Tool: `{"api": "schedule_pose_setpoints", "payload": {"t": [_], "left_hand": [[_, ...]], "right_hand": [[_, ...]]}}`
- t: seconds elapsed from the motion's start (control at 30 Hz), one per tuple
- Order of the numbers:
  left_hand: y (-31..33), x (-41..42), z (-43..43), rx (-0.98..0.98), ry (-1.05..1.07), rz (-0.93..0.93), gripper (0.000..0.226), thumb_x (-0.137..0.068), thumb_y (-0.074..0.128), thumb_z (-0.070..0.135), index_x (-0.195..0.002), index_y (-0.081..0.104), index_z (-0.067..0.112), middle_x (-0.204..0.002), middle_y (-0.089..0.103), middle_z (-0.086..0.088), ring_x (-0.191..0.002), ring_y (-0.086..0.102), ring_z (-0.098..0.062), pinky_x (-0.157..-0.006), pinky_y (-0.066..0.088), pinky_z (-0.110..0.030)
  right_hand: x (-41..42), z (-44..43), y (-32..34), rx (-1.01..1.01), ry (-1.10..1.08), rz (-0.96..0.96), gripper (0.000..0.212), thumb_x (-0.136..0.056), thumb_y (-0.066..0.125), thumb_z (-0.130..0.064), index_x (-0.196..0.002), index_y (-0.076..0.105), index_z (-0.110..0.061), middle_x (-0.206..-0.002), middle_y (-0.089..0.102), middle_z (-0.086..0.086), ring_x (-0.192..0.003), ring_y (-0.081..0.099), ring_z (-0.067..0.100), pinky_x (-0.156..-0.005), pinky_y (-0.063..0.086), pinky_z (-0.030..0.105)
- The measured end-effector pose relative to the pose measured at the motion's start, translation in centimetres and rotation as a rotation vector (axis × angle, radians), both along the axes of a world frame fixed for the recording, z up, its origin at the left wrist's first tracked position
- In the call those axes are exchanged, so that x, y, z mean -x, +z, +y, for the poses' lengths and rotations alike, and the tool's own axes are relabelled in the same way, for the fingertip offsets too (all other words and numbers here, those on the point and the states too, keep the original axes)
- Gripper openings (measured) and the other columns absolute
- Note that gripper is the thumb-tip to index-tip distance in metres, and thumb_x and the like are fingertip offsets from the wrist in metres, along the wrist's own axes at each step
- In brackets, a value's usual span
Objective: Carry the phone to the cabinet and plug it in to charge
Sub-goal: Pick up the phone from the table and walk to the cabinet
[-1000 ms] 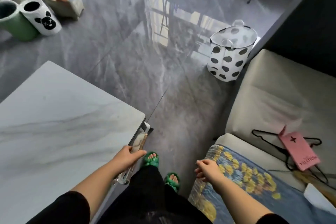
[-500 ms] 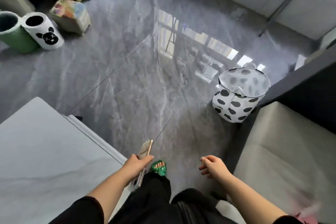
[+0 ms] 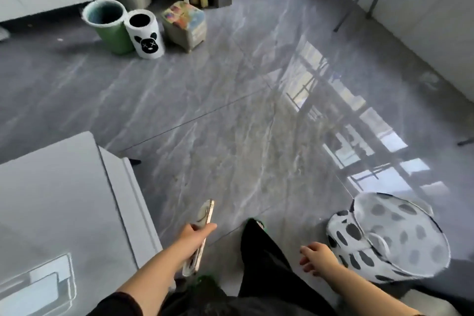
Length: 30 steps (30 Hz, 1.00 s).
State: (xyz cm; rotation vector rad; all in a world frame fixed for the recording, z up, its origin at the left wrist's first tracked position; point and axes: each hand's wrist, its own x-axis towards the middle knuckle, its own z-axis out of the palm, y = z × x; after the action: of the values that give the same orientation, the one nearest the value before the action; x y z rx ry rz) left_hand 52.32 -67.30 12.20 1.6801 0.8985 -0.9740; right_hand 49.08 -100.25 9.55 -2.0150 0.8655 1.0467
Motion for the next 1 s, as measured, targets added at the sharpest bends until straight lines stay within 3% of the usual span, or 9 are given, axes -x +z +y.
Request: {"api": "schedule_pose_setpoints", "payload": {"t": [0.17, 0.33, 0.4, 0.47, 0.7, 0.83, 1.0], "left_hand": [[1.2, -1.8, 1.4, -0.085, 0.263, 0.001, 0.057, -0.077, 0.065, 0.056, -0.114, 0.053, 0.014, -0.108, 0.063, -0.012, -0.097, 0.061, -0.027, -0.080, 0.046, -0.035], [1.2, -2.7, 5.4, -0.120, 0.480, 0.015, 0.049, -0.073, 0.067, 0.058, -0.098, 0.061, 0.016, -0.089, 0.067, -0.007, -0.089, 0.067, -0.026, -0.089, 0.053, -0.040], [0.8, -3.6, 7.4, -0.123, 0.536, 0.024, 0.045, -0.072, 0.067, 0.059, -0.088, 0.062, 0.018, -0.082, 0.066, -0.004, -0.086, 0.068, -0.025, -0.086, 0.053, -0.037], [0.5, -4.9, 9.4, -0.116, 0.615, 0.048, 0.044, -0.070, 0.067, 0.061, -0.081, 0.061, 0.019, -0.087, 0.066, -0.007, -0.086, 0.069, -0.027, -0.085, 0.052, -0.038], [-0.4, -12.0, 16.9, -0.064, 0.753, 0.066, 0.050, -0.073, 0.068, 0.056, -0.092, 0.064, 0.010, -0.097, 0.068, -0.012, -0.090, 0.067, -0.028, -0.069, 0.048, -0.031], [0.1, -18.1, 21.0, -0.053, 0.769, 0.004, 0.044, -0.074, 0.069, 0.054, -0.093, 0.057, 0.016, -0.087, 0.063, -0.007, -0.089, 0.066, -0.028, -0.064, 0.045, -0.028], [0.4, -25.9, 26.1, -0.021, 0.769, -0.057, 0.062, -0.064, 0.068, 0.065, -0.102, 0.059, 0.017, -0.085, 0.063, -0.004, -0.084, 0.064, -0.023, -0.059, 0.042, -0.028]], "right_hand": [[-12.0, 4.3, 0.0, -0.090, 0.207, -0.014, 0.020, -0.096, 0.051, -0.022, -0.084, 0.061, -0.010, -0.071, 0.067, 0.010, -0.051, 0.058, 0.020, -0.048, 0.040, 0.024], [-22.7, 14.4, 0.5, -0.212, 0.394, -0.044, 0.015, -0.095, 0.052, -0.025, -0.086, 0.061, -0.017, -0.075, 0.069, 0.008, -0.057, 0.061, 0.019, -0.052, 0.041, 0.025], [-26.6, 18.7, 0.8, -0.241, 0.458, -0.068, 0.014, -0.095, 0.052, -0.025, -0.088, 0.062, -0.018, -0.075, 0.070, 0.007, -0.059, 0.062, 0.020, -0.054, 0.042, 0.026], [-29.9, 22.7, 1.0, -0.263, 0.496, -0.104, 0.014, -0.094, 0.052, -0.025, -0.090, 0.063, -0.017, -0.074, 0.070, 0.006, -0.059, 0.063, 0.019, -0.056, 0.043, 0.026], [-38.2, 31.2, 2.3, -0.232, 0.621, -0.095, 0.017, -0.093, 0.052, -0.023, -0.097, 0.065, -0.012, -0.079, 0.072, 0.007, -0.057, 0.063, 0.016, -0.056, 0.043, 0.025], [-42.9, 33.1, 2.5, -0.175, 0.622, -0.078, 0.017, -0.094, 0.052, -0.020, -0.098, 0.065, -0.010, -0.080, 0.072, 0.009, -0.058, 0.063, 0.019, -0.056, 0.043, 0.027], [-50.1, 35.1, 2.2, -0.111, 0.611, -0.030, 0.017, -0.096, 0.050, -0.016, -0.096, 0.062, -0.005, -0.076, 0.067, 0.013, -0.055, 0.058, 0.022, -0.053, 0.037, 0.028]]}}
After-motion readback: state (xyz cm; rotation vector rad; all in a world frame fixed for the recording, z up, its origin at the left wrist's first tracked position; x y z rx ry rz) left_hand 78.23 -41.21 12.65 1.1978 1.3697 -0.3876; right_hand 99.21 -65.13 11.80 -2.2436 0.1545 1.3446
